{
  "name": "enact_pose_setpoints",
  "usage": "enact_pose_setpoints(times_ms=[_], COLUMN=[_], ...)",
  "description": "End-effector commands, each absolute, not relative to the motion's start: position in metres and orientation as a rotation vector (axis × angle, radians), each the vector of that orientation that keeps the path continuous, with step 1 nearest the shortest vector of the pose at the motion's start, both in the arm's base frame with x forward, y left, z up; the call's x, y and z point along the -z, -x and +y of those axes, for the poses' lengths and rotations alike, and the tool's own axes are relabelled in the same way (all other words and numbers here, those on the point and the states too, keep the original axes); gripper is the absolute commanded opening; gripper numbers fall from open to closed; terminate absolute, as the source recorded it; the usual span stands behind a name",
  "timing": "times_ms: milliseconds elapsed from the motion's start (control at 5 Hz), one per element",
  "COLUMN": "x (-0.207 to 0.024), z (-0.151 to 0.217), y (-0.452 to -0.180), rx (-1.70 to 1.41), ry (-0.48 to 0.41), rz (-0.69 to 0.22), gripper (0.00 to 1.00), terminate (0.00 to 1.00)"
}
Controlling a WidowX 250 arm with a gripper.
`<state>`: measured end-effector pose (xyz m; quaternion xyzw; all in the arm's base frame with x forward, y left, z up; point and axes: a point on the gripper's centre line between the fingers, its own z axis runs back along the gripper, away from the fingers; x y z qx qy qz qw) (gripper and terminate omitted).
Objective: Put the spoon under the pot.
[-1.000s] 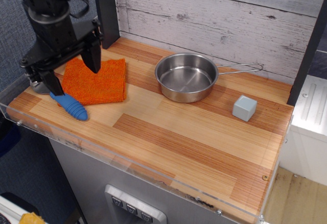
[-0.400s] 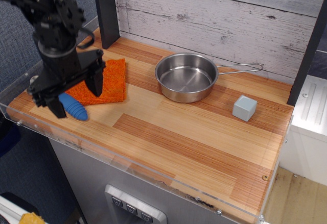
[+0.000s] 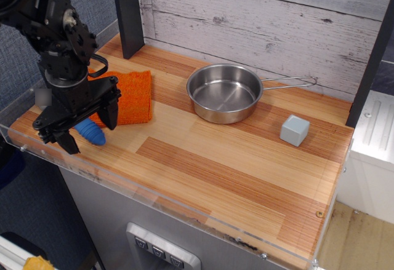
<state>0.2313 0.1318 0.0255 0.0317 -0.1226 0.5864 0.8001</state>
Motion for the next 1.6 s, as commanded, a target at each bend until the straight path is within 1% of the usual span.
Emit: enact_pose_setpoints(times_ms=[0,200,600,800,1000,1200,1400], x=[-0.019,-0.014,-0.014,-0.018,-0.029,-0.048,-0.076], z=[0.137,0.138,0.139,0.139,0.141,0.145,0.144], y=[-0.234,-0.230,-0.225,-0.224,-0.225,-0.224,-0.227], rx=[-1.265,-1.266,-1.271,-1.278,-1.300,-1.340,-1.383], ry=[-0.063,-0.071,-0.073,-0.069,-0.058,-0.039,-0.008], rz=[-0.264,-0.267,-0.273,-0.277,-0.271,-0.305,-0.344], gripper=[1.00,0.00,0.00,0.00,0.00,0.00,0.00], terminate=[0.00,0.00,0.00,0.00,0.00,0.00,0.00])
